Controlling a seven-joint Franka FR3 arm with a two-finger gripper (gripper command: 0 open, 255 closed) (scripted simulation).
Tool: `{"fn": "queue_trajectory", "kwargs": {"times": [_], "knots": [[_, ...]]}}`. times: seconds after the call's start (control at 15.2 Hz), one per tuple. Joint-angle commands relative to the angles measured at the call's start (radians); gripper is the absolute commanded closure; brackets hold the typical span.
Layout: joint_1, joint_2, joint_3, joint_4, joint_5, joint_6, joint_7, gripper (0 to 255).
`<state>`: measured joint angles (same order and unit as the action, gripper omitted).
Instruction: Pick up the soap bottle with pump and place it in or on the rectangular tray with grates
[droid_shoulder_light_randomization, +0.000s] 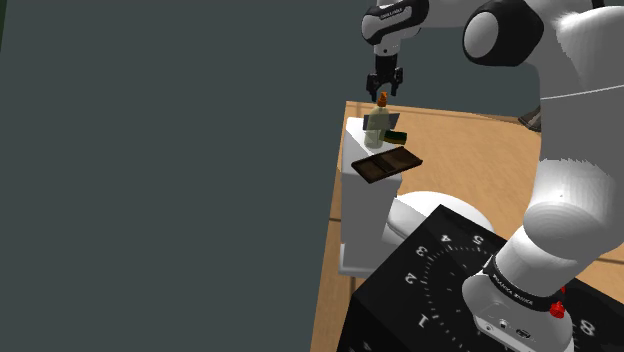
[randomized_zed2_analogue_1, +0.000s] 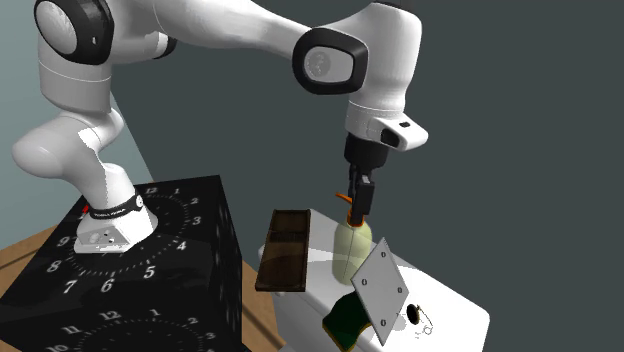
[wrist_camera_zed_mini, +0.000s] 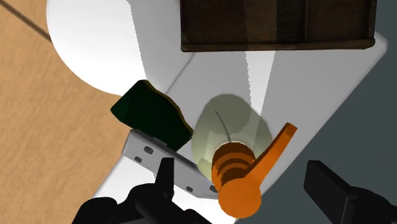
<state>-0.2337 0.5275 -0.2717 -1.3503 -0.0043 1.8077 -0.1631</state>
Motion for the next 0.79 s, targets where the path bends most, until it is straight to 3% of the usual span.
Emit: {"fn": "queue_trajectory", "kwargs": {"times": [0.0,0.53,0.59,0.73], "knots": [[-0.001,0.004,0.000,-0.029,0.001,0.034,0.000,0],[-0.001,0.004,0.000,-0.029,0.001,0.033,0.000,0],[-0.001,0.004,0.000,-0.029,0.001,0.033,0.000,255],[-0.001,0.004,0.000,-0.029,0.001,0.033,0.000,255]]}}
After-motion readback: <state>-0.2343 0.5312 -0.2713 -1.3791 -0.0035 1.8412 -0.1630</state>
